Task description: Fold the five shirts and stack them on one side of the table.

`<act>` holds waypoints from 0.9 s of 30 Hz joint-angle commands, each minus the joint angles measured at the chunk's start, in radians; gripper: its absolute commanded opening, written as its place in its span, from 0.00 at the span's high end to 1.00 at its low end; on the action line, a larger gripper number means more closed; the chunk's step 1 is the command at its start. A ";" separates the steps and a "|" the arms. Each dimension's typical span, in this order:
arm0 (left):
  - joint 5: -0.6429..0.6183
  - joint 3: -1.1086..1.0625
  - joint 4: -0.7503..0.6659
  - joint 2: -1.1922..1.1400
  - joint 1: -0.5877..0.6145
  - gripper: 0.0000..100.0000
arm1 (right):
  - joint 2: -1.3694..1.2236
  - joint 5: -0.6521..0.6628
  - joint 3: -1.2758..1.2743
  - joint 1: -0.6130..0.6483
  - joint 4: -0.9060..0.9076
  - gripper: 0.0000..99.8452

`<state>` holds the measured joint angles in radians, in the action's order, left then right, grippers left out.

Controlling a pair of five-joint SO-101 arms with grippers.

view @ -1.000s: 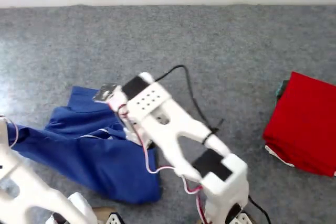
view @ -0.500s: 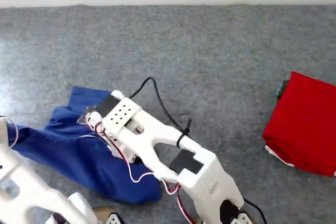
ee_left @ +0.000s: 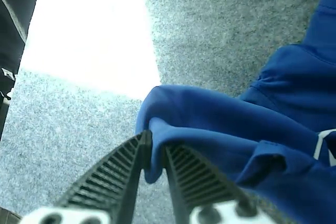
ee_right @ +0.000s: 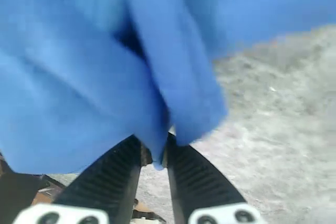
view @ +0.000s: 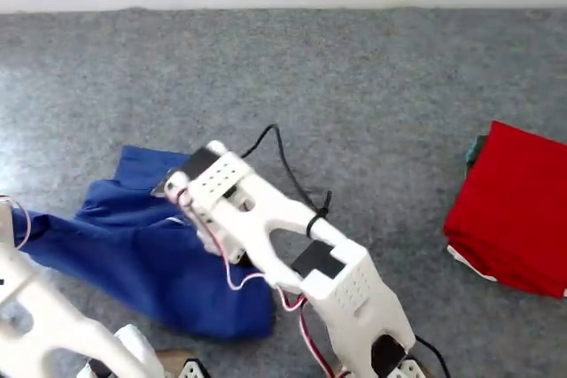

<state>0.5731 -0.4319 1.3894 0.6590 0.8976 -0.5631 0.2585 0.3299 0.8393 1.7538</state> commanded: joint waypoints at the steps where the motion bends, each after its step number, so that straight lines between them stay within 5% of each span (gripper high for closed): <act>1: -0.006 0.111 0.048 0.025 -0.031 0.99 | 0.188 0.054 0.029 -0.099 0.045 0.99; 8: -0.006 0.180 0.169 0.021 -0.275 0.99 | 0.394 0.183 -0.109 -0.320 0.041 0.99; 16: -0.006 -0.001 0.063 0.015 -0.520 0.99 | 0.357 0.233 -0.121 -0.489 0.002 0.94; 21: -0.006 -0.102 -0.061 0.015 -0.511 0.99 | 0.348 0.186 -0.049 -0.496 0.036 0.69; 27: -0.002 -0.147 -0.114 0.014 -0.437 0.99 | 0.286 0.164 0.014 -0.515 -0.019 0.68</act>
<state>0.5746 -0.5777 1.2988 0.6590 0.4419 -0.2608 0.4365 0.3023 0.3284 1.7461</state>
